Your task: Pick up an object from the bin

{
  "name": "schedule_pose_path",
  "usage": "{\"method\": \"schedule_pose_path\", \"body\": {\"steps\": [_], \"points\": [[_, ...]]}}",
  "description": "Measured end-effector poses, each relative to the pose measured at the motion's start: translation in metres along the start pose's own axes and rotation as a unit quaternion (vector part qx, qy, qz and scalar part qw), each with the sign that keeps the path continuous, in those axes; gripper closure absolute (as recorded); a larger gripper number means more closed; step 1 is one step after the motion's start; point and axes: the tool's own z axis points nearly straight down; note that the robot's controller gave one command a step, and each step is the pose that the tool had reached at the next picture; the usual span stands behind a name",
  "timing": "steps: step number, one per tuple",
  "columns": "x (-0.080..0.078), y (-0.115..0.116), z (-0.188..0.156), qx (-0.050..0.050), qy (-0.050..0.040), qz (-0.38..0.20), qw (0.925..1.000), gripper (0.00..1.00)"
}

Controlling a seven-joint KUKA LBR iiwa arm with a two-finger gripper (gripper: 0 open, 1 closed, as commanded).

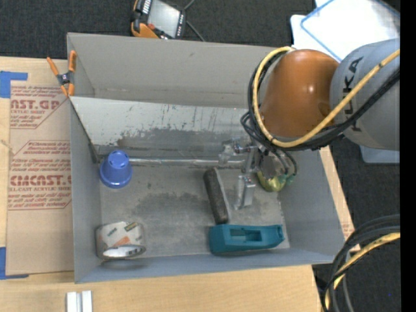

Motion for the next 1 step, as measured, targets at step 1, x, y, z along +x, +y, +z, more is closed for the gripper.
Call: {"method": "schedule_pose_path", "body": {"steps": [1], "points": [[-0.0003, 0.0028, 0.0142, 0.000, 0.0022, 0.109, 0.9941, 0.00]]}}
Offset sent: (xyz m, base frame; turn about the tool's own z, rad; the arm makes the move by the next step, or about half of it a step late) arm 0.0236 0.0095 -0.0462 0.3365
